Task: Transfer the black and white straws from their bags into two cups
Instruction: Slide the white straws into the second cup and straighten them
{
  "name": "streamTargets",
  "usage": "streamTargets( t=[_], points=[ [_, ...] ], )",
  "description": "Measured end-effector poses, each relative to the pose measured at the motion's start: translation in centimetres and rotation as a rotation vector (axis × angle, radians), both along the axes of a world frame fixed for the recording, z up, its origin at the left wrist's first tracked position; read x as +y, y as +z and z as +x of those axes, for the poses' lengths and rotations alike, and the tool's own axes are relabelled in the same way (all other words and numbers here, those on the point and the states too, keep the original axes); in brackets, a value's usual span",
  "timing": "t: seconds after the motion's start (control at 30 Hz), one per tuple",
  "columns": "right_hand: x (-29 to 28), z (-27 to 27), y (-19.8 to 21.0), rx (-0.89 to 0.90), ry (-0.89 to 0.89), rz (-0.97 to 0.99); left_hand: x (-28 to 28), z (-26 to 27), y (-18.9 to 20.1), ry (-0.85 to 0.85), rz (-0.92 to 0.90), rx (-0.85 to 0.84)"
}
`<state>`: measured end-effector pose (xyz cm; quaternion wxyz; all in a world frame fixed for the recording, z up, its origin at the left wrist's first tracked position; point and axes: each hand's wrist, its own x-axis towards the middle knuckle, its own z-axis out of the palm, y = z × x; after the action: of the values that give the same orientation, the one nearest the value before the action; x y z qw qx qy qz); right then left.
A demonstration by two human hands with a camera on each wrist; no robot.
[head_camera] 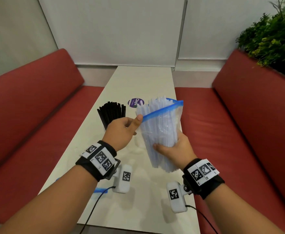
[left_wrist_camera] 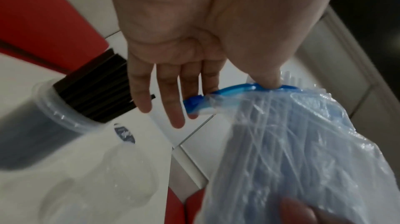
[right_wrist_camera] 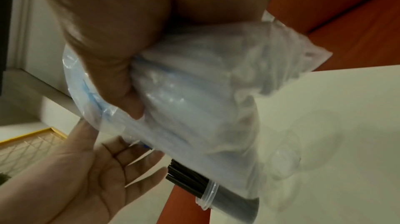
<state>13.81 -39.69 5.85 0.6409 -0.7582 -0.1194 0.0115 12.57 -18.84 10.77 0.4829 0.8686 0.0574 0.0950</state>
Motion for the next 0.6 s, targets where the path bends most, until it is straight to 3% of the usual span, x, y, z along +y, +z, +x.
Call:
streamTargets(
  t=[0.17, 0.23, 0.43, 0.6],
  points=[
    [0.9, 0.1, 0.8, 0.006, 0.173, 0.084, -2.2, -0.7, -1.5, -0.135, -0.456, 0.088],
    [1.6, 0.0, 1.1, -0.024, 0.177, 0.064, -2.8, -0.9, -2.9, -0.191, -0.448, 0.116],
    [3.4, -0.3, 0.9, 0.011, -0.127, 0.120, -3.2, -1.5, -5.0, -0.276, -0.383, 0.220],
    [4.4, -0.3, 0.4, 0.058, -0.026, 0.197, -2.4, -1.1, -5.0, -0.283, -0.465, 0.123]
  ],
)
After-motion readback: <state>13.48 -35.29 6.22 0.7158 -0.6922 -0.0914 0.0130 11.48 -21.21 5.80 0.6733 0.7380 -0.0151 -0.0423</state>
